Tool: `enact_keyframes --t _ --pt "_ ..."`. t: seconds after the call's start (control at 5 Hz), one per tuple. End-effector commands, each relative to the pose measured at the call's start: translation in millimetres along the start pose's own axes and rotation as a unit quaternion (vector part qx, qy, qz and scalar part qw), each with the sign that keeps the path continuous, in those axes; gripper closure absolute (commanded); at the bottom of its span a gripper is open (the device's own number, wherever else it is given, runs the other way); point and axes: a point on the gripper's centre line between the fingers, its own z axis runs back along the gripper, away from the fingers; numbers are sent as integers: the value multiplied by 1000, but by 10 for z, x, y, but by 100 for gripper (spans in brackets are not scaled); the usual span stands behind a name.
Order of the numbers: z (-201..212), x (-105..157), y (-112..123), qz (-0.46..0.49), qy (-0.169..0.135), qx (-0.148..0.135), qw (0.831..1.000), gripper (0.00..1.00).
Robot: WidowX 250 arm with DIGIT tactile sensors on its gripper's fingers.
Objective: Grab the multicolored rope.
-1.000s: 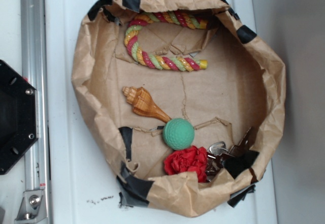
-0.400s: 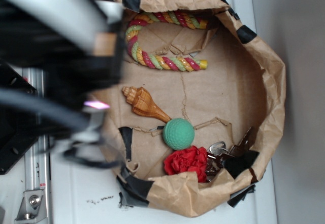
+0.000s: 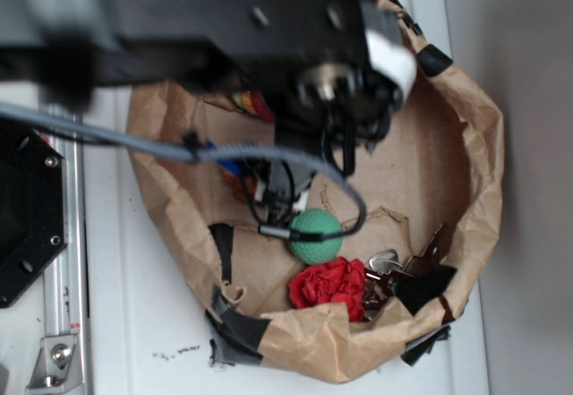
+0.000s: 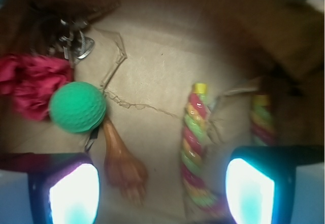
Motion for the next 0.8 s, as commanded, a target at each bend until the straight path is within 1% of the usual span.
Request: enact_keyframes --t 0.0,0.2,0.4,0.6 --pt "-443 -72 -160 12 13 -7 1000 0" --pt "-531 11 34 8 43 -11 999 0" --pt "-605 52 297 16 49 -15 999 0" --pt "-666 58 350 26 56 -29 998 0"
